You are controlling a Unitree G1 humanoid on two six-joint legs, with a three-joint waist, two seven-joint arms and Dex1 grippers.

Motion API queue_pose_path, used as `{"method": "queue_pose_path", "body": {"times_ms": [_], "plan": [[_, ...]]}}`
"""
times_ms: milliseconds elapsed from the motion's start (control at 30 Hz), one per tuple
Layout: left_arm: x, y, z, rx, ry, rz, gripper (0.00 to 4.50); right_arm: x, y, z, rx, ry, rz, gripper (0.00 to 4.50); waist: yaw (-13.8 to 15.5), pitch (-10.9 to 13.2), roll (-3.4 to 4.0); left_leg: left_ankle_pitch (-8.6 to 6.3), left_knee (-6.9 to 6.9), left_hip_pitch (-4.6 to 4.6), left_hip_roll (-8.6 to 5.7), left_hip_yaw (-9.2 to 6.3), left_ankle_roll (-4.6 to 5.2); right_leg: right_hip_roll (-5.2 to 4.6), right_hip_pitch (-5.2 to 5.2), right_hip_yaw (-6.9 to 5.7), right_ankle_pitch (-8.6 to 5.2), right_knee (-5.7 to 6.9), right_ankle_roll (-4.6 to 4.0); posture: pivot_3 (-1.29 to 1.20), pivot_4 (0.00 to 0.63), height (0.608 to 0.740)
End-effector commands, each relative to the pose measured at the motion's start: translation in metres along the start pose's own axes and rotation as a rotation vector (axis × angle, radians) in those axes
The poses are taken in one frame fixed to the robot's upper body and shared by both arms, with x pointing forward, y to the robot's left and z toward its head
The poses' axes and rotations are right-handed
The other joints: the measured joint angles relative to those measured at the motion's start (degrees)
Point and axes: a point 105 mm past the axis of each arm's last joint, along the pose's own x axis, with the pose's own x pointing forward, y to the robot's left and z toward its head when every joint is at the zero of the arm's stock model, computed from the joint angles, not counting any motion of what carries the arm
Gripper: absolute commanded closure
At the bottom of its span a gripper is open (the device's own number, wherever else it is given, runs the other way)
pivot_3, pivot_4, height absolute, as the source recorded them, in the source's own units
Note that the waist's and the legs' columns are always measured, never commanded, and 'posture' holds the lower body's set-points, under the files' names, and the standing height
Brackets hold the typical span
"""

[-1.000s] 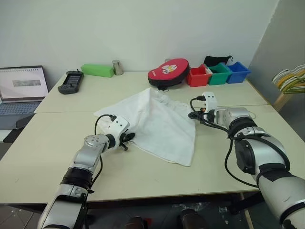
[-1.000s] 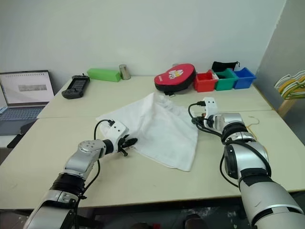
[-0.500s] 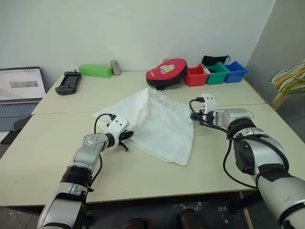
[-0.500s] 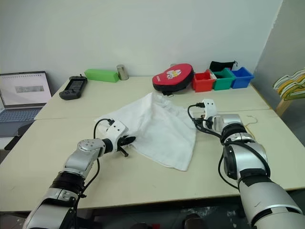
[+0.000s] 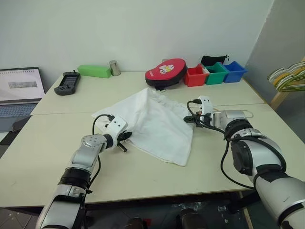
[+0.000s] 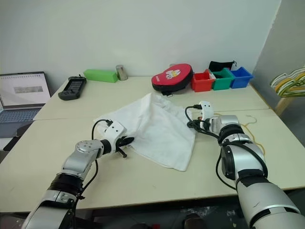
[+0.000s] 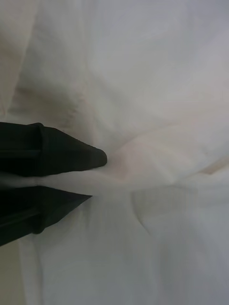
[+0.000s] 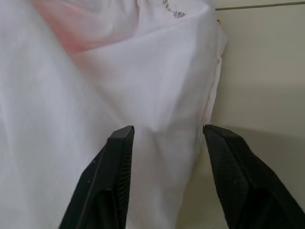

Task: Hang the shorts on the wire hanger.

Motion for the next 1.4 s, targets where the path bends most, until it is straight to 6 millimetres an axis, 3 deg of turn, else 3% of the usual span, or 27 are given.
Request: {"method": "queue_pose_path", "body": {"times_ms": [33,167,533,633,900,1133,1400], "plan": [[-0.007,0.008,0.010,0.031,-0.030,0.029,4.50,-0.006,-0.004,0.012,0.025,-0.040,-0.013,1.08,0.00,0.00,0.00,0.00,0.00,0.00,0.00,0.00,0.00,0.00,0.00,0.00,0.00,0.00,0.00,0.01,0.015,0.740],[-0.007,0.007,0.010,0.031,-0.029,0.026,4.50,-0.003,-0.010,-0.001,0.045,-0.005,-0.060,0.10,0.02,0.00,0.00,0.00,0.00,0.00,0.00,0.00,0.00,0.00,0.00,0.00,0.00,0.00,0.00,0.01,0.016,0.740],[-0.009,0.014,0.010,0.037,-0.023,0.046,4.50,0.009,0.008,-0.017,0.121,0.039,0.017,0.03,-0.03,-0.38,-0.02,0.00,0.00,0.04,-0.01,0.00,0.00,0.05,0.02,0.00,0.00,0.01,0.00,0.02,0.013,0.740],[-0.010,0.014,0.009,0.037,-0.023,0.046,4.50,0.009,0.016,-0.016,0.118,0.044,0.069,0.54,-0.03,-0.43,-0.02,0.00,0.00,0.04,-0.01,0.00,0.00,0.05,0.03,0.00,0.00,0.01,0.00,0.02,0.014,0.740],[-0.009,0.014,0.009,0.042,-0.020,0.049,4.50,0.008,0.018,-0.012,0.137,0.017,0.100,2.68,0.02,-0.43,-0.02,0.00,-0.01,0.03,-0.01,-0.02,0.00,0.05,0.03,-0.01,0.00,0.00,0.00,0.02,0.015,0.740],[-0.012,0.018,0.007,0.048,-0.010,0.057,4.50,0.002,0.003,-0.009,0.204,-0.019,0.045,4.35,0.10,-0.43,-0.02,0.00,-0.01,0.02,-0.01,-0.03,0.00,0.04,0.02,-0.01,0.00,0.00,0.00,0.02,0.015,0.740],[-0.015,0.022,0.008,0.066,-0.007,0.048,4.50,-0.005,0.000,-0.013,0.315,0.013,0.062,4.44,0.27,-0.43,-0.02,0.00,-0.02,0.01,0.00,-0.02,0.00,0.04,0.02,0.00,0.00,-0.02,0.00,0.00,0.023,0.740]]}}
